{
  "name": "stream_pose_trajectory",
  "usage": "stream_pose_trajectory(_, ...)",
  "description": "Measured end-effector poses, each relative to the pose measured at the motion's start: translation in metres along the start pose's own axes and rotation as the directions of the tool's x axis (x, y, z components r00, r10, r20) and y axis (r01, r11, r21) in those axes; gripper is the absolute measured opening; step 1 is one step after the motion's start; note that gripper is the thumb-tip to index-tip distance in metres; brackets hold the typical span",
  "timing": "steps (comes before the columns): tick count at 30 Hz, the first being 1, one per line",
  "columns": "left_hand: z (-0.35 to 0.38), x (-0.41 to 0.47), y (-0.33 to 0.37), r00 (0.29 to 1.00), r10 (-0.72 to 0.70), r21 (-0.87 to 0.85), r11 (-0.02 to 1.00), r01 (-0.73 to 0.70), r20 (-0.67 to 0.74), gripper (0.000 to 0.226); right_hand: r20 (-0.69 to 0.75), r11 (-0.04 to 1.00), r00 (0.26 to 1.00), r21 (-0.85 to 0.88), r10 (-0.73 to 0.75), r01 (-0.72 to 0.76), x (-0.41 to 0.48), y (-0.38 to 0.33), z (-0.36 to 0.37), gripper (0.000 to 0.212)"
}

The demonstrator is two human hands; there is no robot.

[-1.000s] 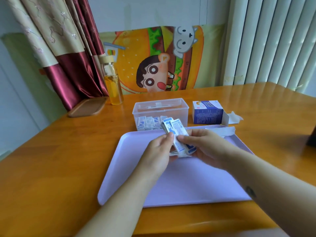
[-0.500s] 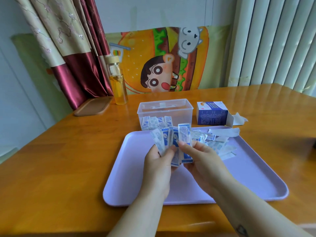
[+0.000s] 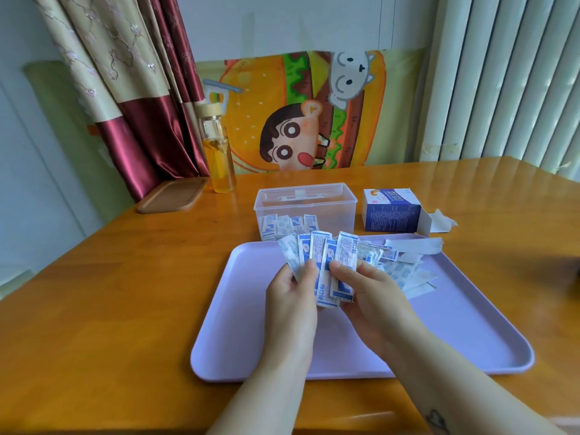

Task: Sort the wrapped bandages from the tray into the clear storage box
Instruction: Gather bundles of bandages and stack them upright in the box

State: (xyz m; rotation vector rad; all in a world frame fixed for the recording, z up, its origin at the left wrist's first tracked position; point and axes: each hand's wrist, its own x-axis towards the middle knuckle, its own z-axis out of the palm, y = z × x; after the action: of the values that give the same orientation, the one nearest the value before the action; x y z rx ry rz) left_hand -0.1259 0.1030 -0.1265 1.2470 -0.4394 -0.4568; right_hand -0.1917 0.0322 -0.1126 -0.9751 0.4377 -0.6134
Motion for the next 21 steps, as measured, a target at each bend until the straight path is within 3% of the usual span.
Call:
stream_pose_trajectory(6, -0.001, -0.003, 0.003, 0.999, -0.045, 0.041, 0.998, 0.044, 0.022, 0.017, -0.030, 0.995, 0.997, -0.070, -0.072, 0.070, 0.000, 0.006, 0.002, 0.016)
stream_pose_trajectory(15, -0.006, -0.003, 0.012, 0.993, -0.083, 0.045, 0.996, 0.080, 0.084, 0.027, 0.008, 0.986, 0.998, -0.155, -0.060, 0.060, 0.006, 0.003, -0.003, 0.017)
stream_pose_trajectory(21, -0.023, 0.011, 0.024, 0.995, -0.086, 0.098, 0.992, 0.081, 0.044, 0.023, -0.120, 0.998, 0.991, -0.049, -0.050, 0.044, 0.015, -0.012, -0.012, 0.020)
